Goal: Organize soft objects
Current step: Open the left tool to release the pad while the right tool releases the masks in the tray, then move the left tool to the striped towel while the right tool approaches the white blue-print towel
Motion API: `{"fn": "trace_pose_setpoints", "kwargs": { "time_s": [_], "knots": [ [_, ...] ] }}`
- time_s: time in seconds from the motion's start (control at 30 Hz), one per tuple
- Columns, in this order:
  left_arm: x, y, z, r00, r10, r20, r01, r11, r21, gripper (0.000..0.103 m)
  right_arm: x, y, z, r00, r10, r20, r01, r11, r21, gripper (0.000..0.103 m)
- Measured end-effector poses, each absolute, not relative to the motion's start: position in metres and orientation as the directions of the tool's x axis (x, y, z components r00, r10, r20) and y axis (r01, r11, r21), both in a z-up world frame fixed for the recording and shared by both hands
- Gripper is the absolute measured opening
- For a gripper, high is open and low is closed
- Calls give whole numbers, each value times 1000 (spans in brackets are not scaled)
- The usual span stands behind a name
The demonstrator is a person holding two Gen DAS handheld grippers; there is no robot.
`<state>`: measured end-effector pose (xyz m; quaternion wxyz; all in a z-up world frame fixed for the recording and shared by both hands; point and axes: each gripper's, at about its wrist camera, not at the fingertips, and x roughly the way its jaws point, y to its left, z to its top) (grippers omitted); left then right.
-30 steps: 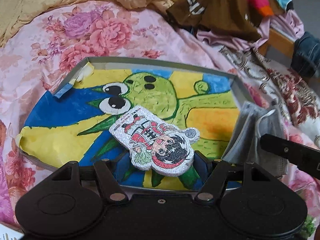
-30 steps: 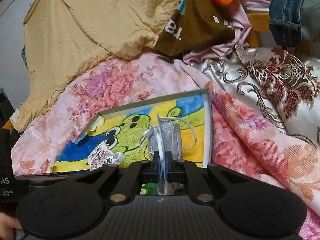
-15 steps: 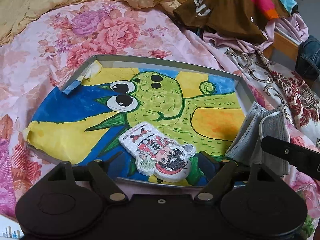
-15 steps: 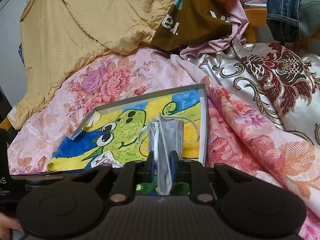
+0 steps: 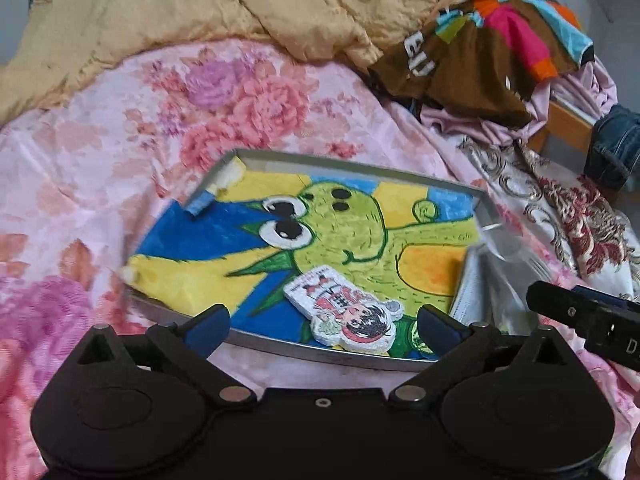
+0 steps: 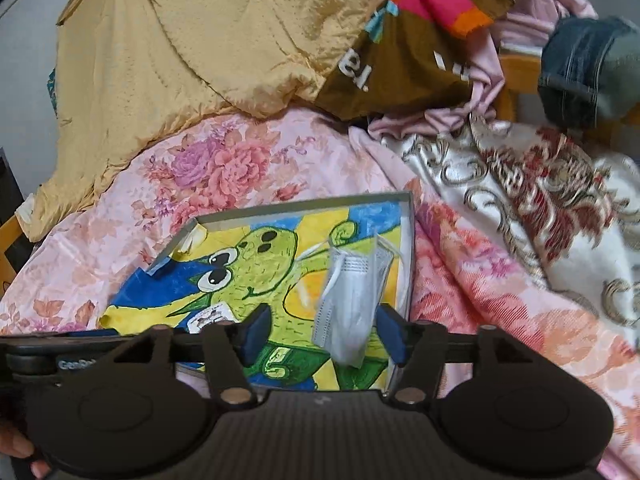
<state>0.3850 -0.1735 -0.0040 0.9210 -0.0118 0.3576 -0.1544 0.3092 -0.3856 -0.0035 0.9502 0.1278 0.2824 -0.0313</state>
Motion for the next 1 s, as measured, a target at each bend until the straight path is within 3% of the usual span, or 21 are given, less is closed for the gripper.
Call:
{"fn": "trace_pose_setpoints", "kwargs": {
  "time_s": [0.13, 0.53, 0.8, 1.0],
  "knots": [
    [362, -160, 18, 729, -288, -620, 272, 954, -124, 102, 291, -379, 11, 864, -3, -503, 112, 976, 186, 84],
    [283, -115, 60, 797, -293, -528, 259, 956, -140, 102, 223, -355, 41, 928, 28, -371, 30, 988, 150, 102],
    [228, -79, 70, 835, -310, -456, 244, 949, -198, 102, 164, -322, 59, 978, 34, -208, -19, 997, 70, 103],
    [194, -56, 70, 832, -330, -447, 276, 943, -184, 102, 122, -308, 57, 982, 42, -182, -22, 994, 112, 103]
  ]
}}
